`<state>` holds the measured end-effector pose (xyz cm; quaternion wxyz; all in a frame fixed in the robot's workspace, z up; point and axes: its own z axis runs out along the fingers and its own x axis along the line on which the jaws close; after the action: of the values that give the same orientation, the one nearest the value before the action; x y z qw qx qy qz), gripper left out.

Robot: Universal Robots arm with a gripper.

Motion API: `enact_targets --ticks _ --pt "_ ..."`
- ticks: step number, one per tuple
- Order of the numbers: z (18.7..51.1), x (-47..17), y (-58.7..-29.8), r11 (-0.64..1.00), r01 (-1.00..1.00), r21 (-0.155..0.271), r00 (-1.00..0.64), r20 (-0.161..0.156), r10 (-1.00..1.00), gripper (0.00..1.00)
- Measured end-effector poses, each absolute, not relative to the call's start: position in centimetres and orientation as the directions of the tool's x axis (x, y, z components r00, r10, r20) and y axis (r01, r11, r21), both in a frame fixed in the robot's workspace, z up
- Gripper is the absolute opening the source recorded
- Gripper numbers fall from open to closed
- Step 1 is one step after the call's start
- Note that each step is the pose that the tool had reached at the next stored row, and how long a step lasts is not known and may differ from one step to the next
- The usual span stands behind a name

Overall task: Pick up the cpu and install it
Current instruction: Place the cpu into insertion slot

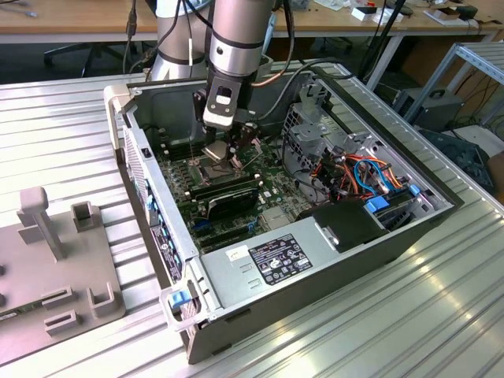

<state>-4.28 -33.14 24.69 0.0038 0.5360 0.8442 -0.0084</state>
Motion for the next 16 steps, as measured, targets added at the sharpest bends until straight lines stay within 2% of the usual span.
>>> enact_targets --ticks 6,16 --pt "24.64 -4.28 -33.14 0.314 0.950 -0.010 -0.314 -0.015 0.949 0.55" --pt "24.64 -4.28 -33.14 0.289 0.957 -0.010 -0.289 -0.015 0.957 0.55"
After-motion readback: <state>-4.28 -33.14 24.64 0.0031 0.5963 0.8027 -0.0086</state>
